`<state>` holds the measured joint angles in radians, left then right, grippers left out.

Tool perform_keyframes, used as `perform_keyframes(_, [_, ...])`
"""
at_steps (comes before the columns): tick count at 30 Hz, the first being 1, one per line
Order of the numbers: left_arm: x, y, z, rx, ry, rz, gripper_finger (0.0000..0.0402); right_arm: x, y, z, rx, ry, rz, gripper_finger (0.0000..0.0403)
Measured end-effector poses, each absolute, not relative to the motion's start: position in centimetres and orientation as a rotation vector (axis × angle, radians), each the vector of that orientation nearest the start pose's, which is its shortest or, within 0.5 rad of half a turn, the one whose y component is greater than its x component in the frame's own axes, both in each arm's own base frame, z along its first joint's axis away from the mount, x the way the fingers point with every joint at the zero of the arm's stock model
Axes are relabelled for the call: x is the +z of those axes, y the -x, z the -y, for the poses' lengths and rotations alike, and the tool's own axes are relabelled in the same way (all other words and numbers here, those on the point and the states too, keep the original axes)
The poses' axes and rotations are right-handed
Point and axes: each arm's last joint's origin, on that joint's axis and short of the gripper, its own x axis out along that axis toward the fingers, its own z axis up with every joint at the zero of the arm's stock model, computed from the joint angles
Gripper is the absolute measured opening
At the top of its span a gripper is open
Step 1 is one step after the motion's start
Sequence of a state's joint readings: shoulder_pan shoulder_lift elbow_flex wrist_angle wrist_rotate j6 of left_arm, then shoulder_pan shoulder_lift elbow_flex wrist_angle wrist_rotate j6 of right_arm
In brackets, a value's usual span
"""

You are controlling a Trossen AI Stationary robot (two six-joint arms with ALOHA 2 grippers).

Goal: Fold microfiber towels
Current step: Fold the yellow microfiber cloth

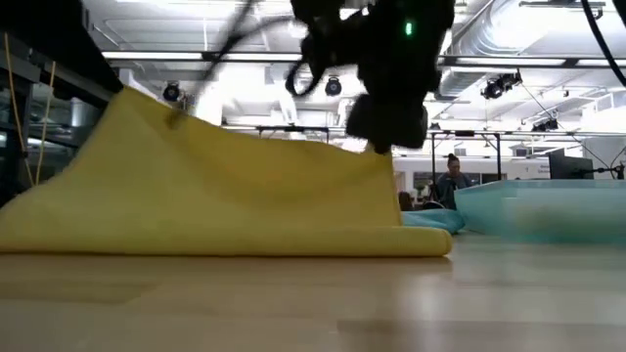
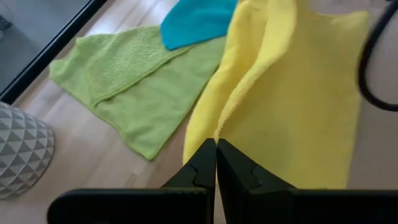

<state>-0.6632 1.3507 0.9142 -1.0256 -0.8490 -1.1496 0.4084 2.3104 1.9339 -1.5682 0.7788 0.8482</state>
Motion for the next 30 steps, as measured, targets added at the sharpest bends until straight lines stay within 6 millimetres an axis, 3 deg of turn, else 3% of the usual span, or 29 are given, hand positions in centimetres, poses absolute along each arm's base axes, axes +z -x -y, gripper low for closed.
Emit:
perform_keyframes(12, [19.7, -21.3, 10.1, 0.815, -0.012, -0.879, 0.0, 16.4, -38.2, -12.8, -0.909, 0.38, -1.371, 0.0])
perform_keyframes(20, [17.9, -22.0, 10.0, 0.879, 0.021, -0.95, 0.0, 16.1, -38.8, -12.9, -0.874, 0.349, -1.337, 0.0])
perform_keyframes(30, [15.9, -22.6, 9.4, 0.968, 0.097, -1.055, 0.0, 16.0, -39.4, -11.6, -0.889, 0.303, -1.342, 0.0])
